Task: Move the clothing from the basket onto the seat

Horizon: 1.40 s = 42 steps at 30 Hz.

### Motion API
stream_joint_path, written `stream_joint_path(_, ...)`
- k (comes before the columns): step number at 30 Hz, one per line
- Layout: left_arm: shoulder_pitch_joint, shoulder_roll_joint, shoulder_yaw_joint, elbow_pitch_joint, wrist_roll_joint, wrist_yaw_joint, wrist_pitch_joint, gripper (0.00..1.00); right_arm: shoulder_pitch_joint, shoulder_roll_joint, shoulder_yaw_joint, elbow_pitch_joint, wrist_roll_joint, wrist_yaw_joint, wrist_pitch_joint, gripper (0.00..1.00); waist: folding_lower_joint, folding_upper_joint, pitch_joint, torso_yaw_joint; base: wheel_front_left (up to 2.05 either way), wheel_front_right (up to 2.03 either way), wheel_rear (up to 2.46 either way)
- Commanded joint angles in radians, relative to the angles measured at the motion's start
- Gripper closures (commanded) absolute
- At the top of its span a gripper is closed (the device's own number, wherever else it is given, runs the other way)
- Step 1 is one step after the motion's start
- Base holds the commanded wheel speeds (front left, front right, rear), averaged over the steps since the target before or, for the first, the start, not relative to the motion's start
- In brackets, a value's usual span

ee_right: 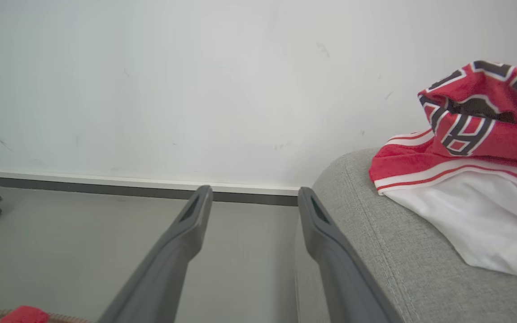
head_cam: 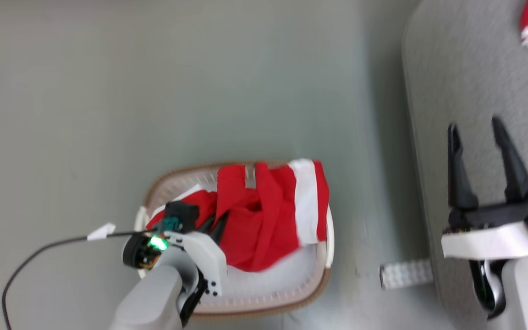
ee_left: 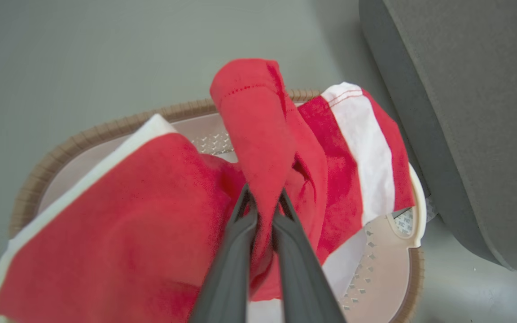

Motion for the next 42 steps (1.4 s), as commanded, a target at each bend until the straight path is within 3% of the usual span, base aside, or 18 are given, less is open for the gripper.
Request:
stream_joint_path(1,0.035,0.007,0.001,-0.017,-0.022,0.002,-0.01,1.0,0.035,-0.003,-0.006,0.015,0.01,-0.002,-0.002,0.0,0.0001,0.0,-0.172,0.053,0.0,0.0,0.0)
stream_joint_path(9,0.11,0.047,0.052,-0.169,-0.08,0.032,-0.026,1.0,0.138,-0.003,-0.014,0.082,0.009,-0.002,-0.002,0.0,0.0001,0.0,-0.365,0.089,0.0,0.0,0.0)
stream_joint_path(23,0.236,0.16,0.14,-0.633,-0.127,0.193,0.096,1.0,0.276,-0.003,0.033,0.161,0.025,-0.002,-0.002,0.0,0.0001,0.0,-0.59,0.087,0.0,0.0,0.0)
stream_joint_path(31,0.276,0.228,0.17,-0.879,-0.116,0.275,0.194,1.0,0.328,-0.003,0.063,0.176,0.012,-0.002,-0.002,0.0,0.0001,0.0,-0.648,0.076,0.0,0.0,0.0)
stream_joint_path(42,0.307,0.276,0.178,-1.008,-0.107,0.322,0.263,1.0,0.372,-0.003,0.118,0.186,0.023,-0.002,-0.002,0.0,0.0001,0.0,-0.683,0.059,0.0,0.0,0.0)
